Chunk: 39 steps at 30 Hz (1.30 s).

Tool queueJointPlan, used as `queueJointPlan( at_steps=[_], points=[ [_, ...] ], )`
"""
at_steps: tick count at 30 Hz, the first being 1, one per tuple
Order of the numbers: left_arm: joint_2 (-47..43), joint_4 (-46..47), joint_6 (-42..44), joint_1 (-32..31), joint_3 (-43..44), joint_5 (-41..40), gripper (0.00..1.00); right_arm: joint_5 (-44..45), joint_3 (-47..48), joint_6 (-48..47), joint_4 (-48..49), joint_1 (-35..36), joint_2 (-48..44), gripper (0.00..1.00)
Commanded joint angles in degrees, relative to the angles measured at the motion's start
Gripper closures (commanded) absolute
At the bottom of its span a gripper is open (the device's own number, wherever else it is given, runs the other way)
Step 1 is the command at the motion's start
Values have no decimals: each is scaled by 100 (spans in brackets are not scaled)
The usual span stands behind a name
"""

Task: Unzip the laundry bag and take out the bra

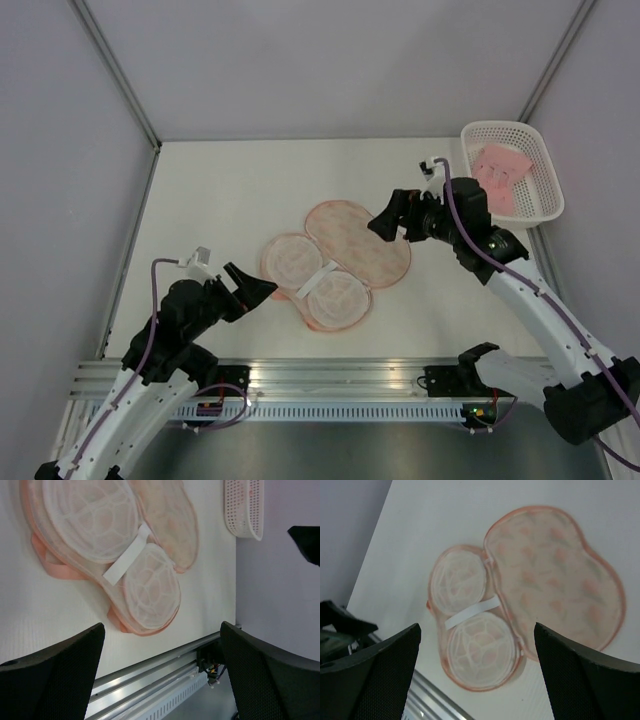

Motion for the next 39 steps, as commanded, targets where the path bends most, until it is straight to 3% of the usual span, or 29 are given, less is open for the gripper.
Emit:
queueJointPlan(
  at_steps=[1, 8, 16, 19, 23, 27, 31, 39],
  points=[
    [3, 711, 589, 1, 322, 428, 0, 138, -156, 1, -318, 839, -626, 2],
    [143, 1353, 949, 1, 480, 1062, 0, 192, -630, 238, -540, 1598, -1540, 2],
    [310, 1423, 1161, 1, 630, 1475, 0, 78, -1017, 414, -443, 1818, -1585, 2],
    [328, 1406, 1091, 1, 569, 1484, 0, 437, -1245, 484, -619, 1827, -1445, 2],
    [275, 1380, 1003, 1, 516, 1475, 0, 1604, -1869, 1028, -637, 1818, -1260, 2],
    [196, 1310, 1012, 1, 551, 1449, 0, 2397, -2895, 1924, -94, 1818, -1242, 2],
    [126, 1160, 1073, 1, 595, 1361, 0, 3081, -3346, 2374, 434, 1757, -1120, 2],
    [-120, 967, 1056, 1, 533, 1168, 0, 3092, -3733, 2708, 1296, 1037, -478, 2]
  ],
)
